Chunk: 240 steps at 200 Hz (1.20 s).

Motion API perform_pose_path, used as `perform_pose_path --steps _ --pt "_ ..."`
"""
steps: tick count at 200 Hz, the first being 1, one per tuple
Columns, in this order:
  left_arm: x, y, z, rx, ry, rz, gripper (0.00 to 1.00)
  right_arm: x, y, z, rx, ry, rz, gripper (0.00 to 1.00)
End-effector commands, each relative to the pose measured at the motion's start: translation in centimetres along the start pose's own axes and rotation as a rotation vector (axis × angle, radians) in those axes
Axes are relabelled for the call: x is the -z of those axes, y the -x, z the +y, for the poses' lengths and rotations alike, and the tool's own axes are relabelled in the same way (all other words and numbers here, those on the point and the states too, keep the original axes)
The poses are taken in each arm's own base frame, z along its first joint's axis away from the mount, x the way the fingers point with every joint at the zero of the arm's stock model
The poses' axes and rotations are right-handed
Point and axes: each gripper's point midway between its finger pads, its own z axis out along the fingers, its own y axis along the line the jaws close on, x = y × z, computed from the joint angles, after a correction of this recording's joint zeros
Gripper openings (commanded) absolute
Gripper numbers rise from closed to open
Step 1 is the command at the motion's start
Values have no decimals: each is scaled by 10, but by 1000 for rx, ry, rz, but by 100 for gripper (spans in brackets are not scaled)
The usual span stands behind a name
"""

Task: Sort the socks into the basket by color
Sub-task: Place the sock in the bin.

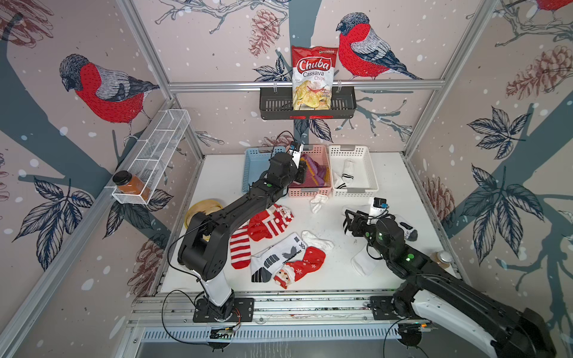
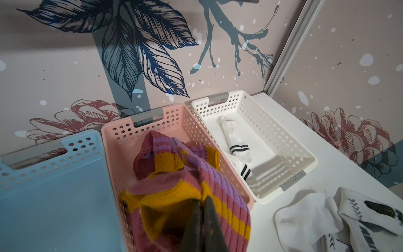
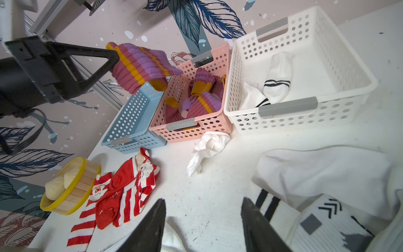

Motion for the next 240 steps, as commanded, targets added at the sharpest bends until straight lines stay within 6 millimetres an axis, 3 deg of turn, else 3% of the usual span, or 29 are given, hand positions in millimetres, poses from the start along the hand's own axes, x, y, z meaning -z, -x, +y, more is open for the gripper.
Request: perform_pose_path --steps 1,35,69,87,107,134,195,240 --pt "-19 13 -1 -31 -54 -53 0 2 1 -4 -4 -18 -10 58" --pt "-52 -5 14 -4 -40 -10 0 4 0 -6 -7 -25 -8 58" --pt "-66 -22 20 15 -23 35 0 5 1 -7 -8 -29 -11 58" --pt "-66 -25 22 18 -12 38 10 4 0 -8 -6 -32 -10 58" --pt "-64 -25 22 22 -12 35 29 3 -1 -7 -5 -30 -8 58" --pt "-58 -23 22 21 -10 24 38 2 -1 -7 -7 -29 -5 58" --pt "-20 -14 19 39 -3 -10 42 2 -2 -6 -6 -24 -3 59" --pt "16 -32 15 75 -3 23 44 -1 -2 -4 1 -21 3 64"
